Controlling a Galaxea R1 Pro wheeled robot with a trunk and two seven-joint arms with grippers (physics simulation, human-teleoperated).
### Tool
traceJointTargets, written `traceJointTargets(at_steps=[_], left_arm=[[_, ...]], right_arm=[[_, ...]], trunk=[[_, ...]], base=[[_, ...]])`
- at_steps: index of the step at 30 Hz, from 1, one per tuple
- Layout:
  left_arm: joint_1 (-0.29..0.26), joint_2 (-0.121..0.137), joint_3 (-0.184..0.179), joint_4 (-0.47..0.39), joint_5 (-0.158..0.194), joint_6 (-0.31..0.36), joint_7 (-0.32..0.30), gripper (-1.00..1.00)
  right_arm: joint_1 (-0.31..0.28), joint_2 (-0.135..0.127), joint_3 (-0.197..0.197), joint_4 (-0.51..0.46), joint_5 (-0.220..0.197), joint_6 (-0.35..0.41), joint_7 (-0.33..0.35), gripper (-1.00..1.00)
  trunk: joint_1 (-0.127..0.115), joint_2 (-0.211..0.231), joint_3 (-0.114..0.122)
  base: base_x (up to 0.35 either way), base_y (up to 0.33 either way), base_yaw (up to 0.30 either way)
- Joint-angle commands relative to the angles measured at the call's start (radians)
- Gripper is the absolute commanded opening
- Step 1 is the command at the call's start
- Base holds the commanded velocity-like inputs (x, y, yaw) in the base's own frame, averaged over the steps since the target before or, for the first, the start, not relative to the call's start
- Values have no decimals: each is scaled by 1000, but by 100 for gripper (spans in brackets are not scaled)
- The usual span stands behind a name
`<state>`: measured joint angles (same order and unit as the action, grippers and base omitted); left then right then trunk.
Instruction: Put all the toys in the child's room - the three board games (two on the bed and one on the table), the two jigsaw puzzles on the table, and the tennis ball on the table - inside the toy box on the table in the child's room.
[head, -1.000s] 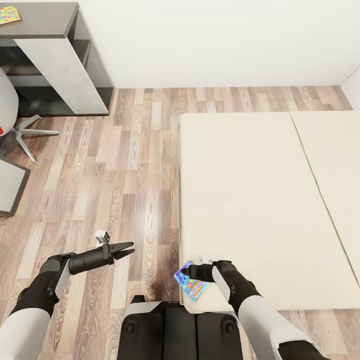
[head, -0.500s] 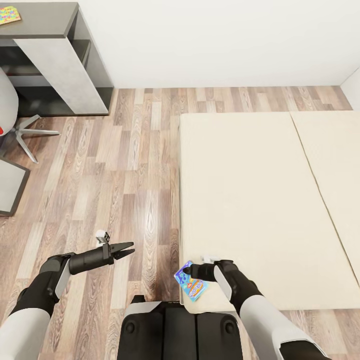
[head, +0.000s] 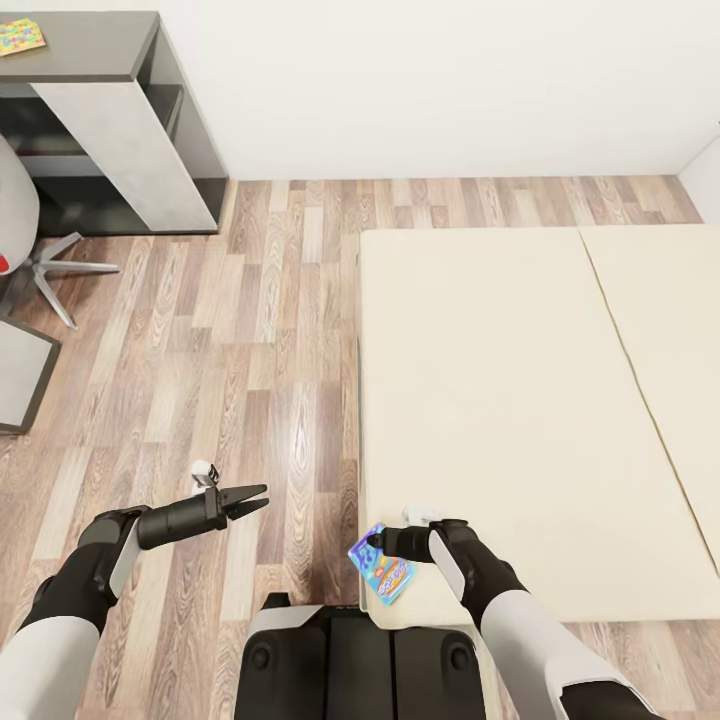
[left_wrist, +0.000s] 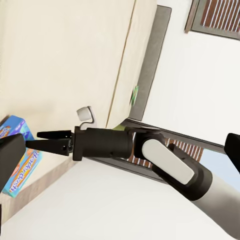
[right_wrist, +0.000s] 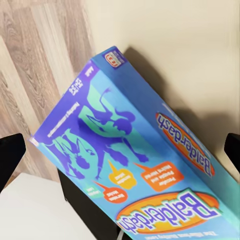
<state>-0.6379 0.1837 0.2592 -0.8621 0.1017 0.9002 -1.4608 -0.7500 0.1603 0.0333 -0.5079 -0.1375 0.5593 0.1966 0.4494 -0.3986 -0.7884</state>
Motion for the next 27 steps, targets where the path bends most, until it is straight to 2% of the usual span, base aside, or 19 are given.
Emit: traceJointTargets(at_steps=[1, 6, 9, 17, 23, 27], left_arm=[[0, 0, 0, 0, 1, 11, -4, 100], [0, 1, 1, 0, 1, 11, -7, 100], [0, 4, 1, 0, 1, 11, -8, 100], [0, 11, 1, 0, 1, 11, -9, 100], [0, 12, 2, 0, 1, 11, -10, 100], [0, 30, 2, 0, 3, 11, -11, 100]], right_arm=[[0, -1, 3, -1, -10, 5, -4, 100], [3, -1, 4, -17, -10, 9, -1, 100], [9, -1, 6, -72, -12, 16, 15, 100], [14, -2, 4, -291, -17, 130, 40, 100], [30, -2, 3, -351, -19, 149, 46, 100], [36, -2, 2, -366, -20, 170, 58, 100]], trunk=[[1, -1, 1], [1, -1, 8], [1, -1, 13], [1, -1, 26], [1, -1, 36], [1, -1, 43]], base=[[0, 0, 0], [0, 0, 0], [0, 0, 0], [0, 0, 0], [0, 0, 0], [0, 0, 0]])
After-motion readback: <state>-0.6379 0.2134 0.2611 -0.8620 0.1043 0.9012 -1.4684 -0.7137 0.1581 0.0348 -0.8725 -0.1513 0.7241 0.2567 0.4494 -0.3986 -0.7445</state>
